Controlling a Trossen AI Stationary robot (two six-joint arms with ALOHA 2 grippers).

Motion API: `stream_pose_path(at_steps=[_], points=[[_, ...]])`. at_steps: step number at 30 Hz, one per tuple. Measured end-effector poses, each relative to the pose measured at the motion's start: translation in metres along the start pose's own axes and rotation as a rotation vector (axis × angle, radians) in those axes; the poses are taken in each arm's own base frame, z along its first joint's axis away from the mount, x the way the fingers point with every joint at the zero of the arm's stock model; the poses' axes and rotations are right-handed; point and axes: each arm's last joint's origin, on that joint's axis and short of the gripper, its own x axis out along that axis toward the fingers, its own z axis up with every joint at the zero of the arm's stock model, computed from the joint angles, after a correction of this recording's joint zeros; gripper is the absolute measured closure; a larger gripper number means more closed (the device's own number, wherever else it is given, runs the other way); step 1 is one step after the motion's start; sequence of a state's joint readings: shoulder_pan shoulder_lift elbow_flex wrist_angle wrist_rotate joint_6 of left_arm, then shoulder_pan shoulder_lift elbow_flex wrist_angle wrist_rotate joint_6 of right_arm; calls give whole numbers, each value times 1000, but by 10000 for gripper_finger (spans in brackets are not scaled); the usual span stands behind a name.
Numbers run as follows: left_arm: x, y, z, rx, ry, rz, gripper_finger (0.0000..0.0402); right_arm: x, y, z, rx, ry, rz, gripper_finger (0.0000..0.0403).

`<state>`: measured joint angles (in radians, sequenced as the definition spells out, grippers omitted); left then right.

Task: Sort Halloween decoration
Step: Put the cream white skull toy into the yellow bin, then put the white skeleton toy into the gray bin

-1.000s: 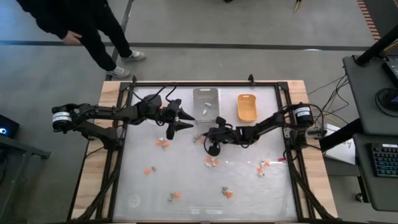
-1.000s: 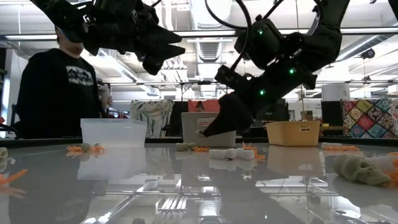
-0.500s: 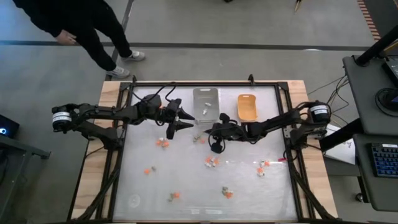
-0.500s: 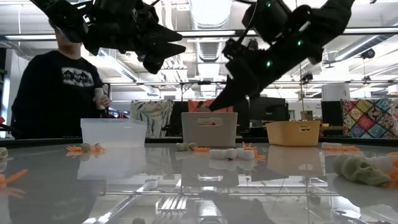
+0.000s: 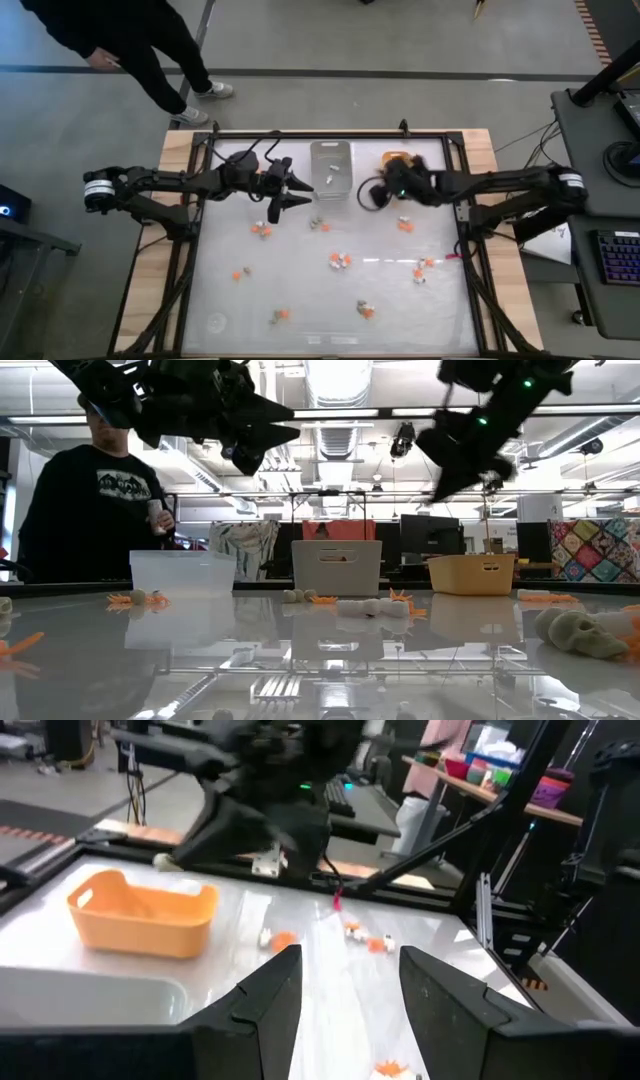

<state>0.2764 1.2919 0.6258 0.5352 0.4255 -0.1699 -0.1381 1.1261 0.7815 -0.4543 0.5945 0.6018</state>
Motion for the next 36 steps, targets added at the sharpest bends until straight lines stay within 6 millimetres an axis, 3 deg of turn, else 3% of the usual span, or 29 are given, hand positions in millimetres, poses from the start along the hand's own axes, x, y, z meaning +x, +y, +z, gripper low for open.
stream_pose_path(at_steps=[4,13,19,25,30,36], points=[[0,0,4,16,-35,-4,249,4,-27,-4,147,125,-136,394],[-1,7,26,51,-111,22,249,37,-34,-6,126,199,-223,394],[-8,28,55,131,-117,115,249,67,-42,-11,95,287,-277,389],[-25,54,83,168,-50,245,249,83,-46,-14,95,350,-249,346],[-46,71,107,98,15,351,249,78,-45,-1,125,270,-177,316],[-59,71,134,-84,35,405,249,47,-43,37,160,189,60,309]])
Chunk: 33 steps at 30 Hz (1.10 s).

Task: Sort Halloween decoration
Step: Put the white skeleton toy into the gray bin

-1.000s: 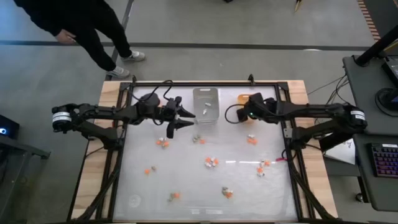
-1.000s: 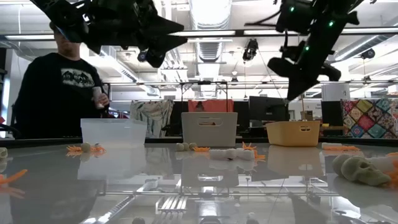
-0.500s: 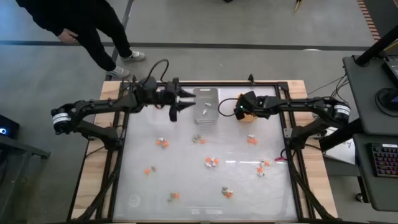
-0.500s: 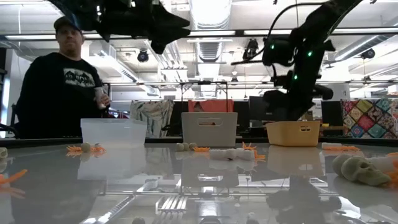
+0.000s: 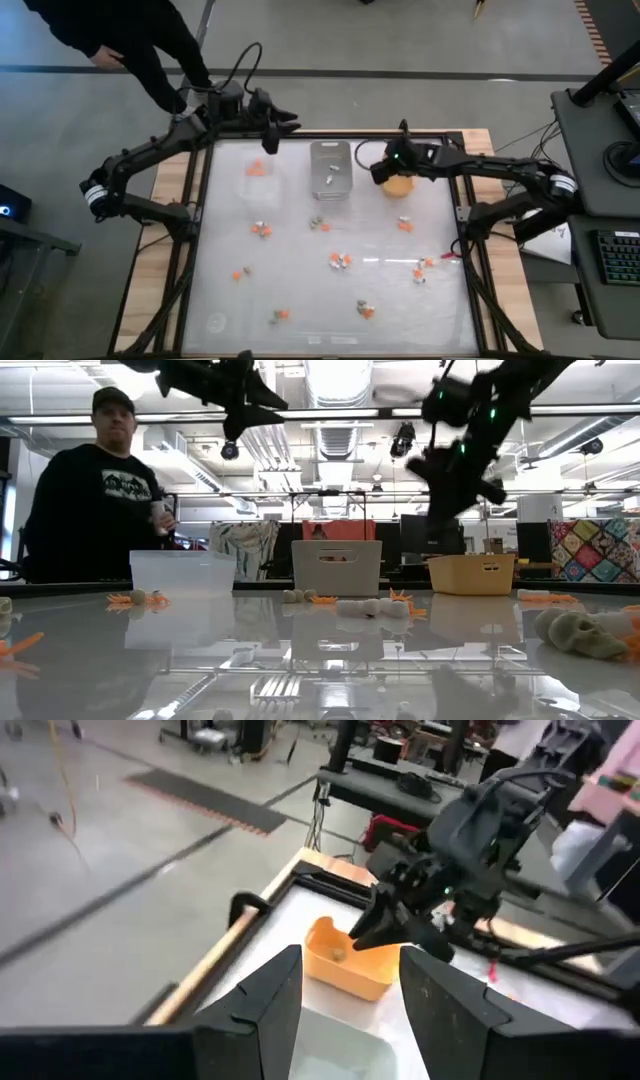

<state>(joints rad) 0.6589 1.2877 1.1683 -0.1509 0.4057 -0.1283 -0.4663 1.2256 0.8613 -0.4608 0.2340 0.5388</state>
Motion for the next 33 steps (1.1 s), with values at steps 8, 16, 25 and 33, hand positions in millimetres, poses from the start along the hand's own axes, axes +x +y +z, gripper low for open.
stream_pose_path(at_steps=[8,16,25,33], points=[[4,-6,-15,-414,116,11,249,-35,-10,36,251,136,297,329],[4,-13,-36,-496,288,120,249,-23,-16,43,260,348,162,337],[-7,-17,-63,-550,557,253,249,-8,-14,47,158,567,56,337],[3,-32,-56,-394,472,146,249,-23,-3,62,-25,368,197,337]])
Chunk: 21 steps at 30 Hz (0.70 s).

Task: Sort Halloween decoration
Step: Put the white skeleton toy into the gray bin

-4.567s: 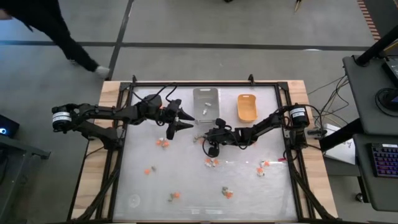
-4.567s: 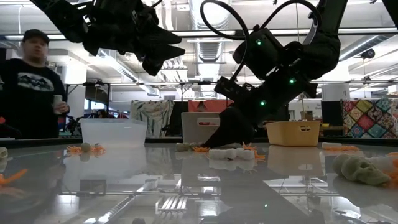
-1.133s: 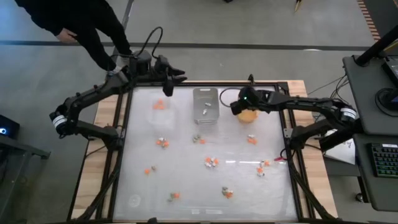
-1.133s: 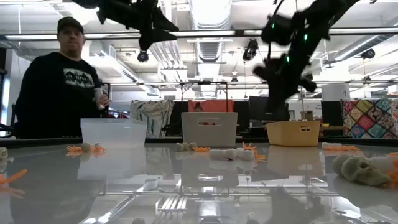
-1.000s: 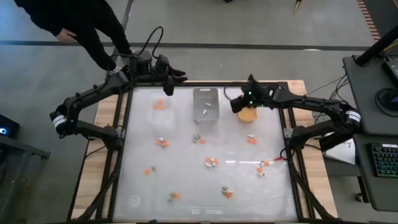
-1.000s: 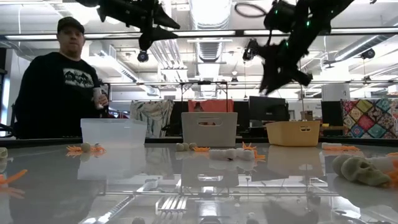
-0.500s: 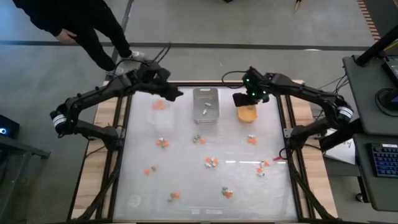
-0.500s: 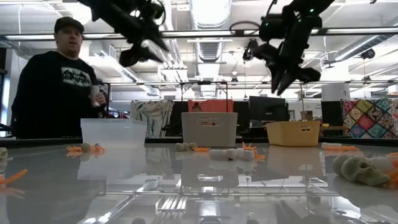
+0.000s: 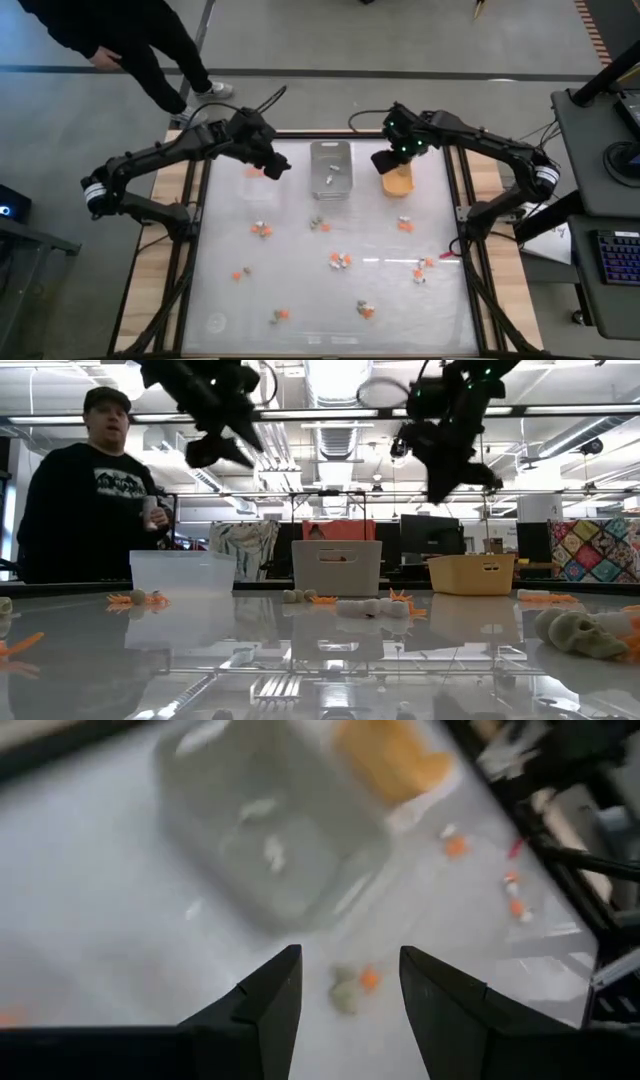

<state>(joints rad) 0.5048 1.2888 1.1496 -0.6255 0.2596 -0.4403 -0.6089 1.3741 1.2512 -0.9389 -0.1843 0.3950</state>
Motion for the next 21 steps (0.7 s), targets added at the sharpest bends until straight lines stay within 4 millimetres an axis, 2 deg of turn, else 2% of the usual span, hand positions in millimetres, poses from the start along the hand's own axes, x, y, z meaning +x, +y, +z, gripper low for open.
stream_pose_path(at_steps=[5,9,12,15,21], points=[[1,-19,12,212,-169,-102,249,-5,21,-7,-237,-194,106,337],[6,-33,6,353,-186,-147,249,5,38,-29,-364,-249,178,337],[17,-41,-13,398,-129,-158,249,16,49,-52,-404,-236,230,337],[31,-45,-40,423,-17,-167,249,28,56,-76,-384,-197,227,337],[42,-57,-79,511,137,-215,249,36,71,-106,-368,-147,232,337]])
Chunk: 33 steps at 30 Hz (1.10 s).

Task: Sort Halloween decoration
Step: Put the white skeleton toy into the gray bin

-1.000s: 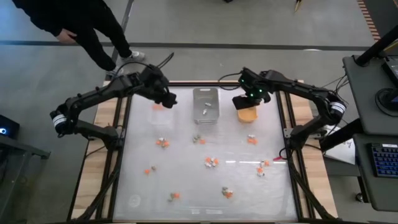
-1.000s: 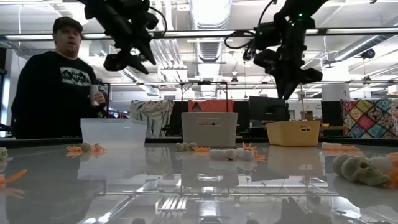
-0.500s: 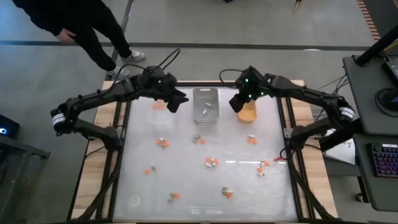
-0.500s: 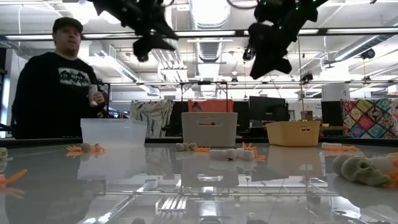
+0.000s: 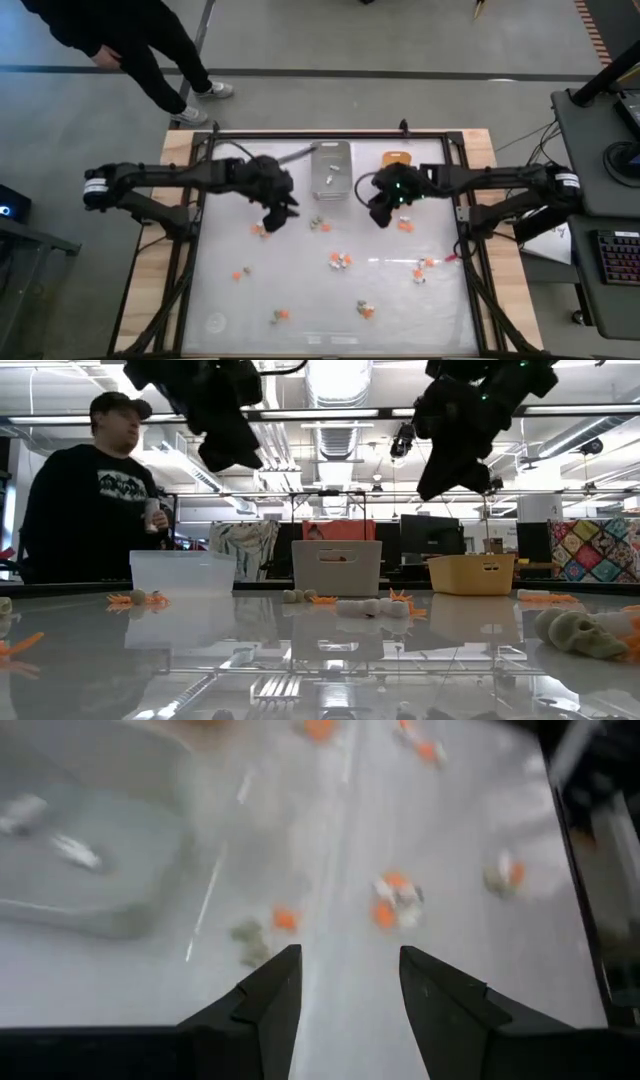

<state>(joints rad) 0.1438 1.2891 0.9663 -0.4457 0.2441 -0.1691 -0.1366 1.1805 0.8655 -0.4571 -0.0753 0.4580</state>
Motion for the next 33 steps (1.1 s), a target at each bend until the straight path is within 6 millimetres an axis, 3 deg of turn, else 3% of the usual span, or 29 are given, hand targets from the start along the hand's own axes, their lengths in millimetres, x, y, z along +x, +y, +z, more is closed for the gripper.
stream_pose_path(at_steps=[5,12,16,25,33], points=[[9,-19,-14,83,51,-38,249,4,15,-5,-30,-22,61,337],[20,-35,-28,285,55,6,249,7,25,-14,143,28,76,337],[30,-42,-35,330,-36,-33,249,9,30,-24,136,91,61,337],[48,-64,-63,253,-289,-77,249,18,30,-49,16,160,42,337],[70,-72,-68,232,-460,-133,249,19,30,-45,-141,50,-12,337]])
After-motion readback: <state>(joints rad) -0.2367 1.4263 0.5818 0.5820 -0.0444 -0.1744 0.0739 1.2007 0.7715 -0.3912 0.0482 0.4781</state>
